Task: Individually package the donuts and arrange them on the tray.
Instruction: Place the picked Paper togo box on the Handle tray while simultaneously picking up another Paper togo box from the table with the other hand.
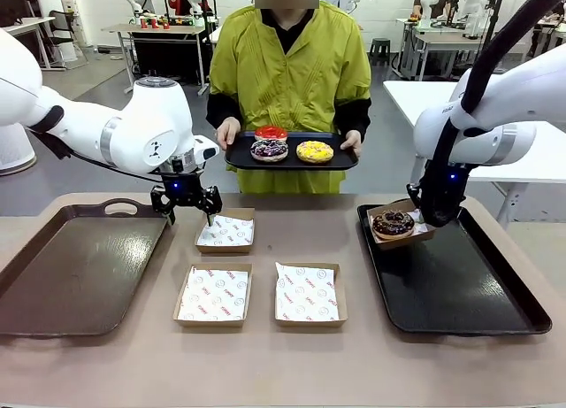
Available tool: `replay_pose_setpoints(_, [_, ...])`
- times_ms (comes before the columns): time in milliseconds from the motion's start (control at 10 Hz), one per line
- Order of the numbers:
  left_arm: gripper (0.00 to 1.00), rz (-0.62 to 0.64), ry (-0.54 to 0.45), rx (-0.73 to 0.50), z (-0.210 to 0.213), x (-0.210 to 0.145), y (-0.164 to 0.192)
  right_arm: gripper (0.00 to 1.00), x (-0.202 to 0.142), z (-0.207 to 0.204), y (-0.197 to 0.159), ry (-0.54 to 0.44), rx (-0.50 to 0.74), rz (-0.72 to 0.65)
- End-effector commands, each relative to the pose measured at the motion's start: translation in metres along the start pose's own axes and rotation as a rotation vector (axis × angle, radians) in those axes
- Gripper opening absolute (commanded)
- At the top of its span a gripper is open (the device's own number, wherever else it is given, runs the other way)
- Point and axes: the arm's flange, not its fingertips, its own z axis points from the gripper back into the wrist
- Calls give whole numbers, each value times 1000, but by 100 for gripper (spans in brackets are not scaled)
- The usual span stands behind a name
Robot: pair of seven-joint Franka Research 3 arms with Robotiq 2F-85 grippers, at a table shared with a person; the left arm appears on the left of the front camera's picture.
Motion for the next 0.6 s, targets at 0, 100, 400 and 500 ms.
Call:
replay_pose_setpoints(0, [100, 22, -11, 3, -6, 5, -5, 2, 9, -3, 5, 14, 1, -1])
replay_pose_setpoints(100, [100, 24, -7, -7, -8, 6, -5, 2, 10, -4, 6, 16, -1, -3])
replay_pose_setpoints(400, [100, 34, 2, -43, -11, 9, -3, 2, 9, -4, 7, 24, -4, -5])
replay_pose_setpoints(500, [41, 42, 21, -48, -14, 13, -2, 25, 10, -5, 6, 35, 4, -12])
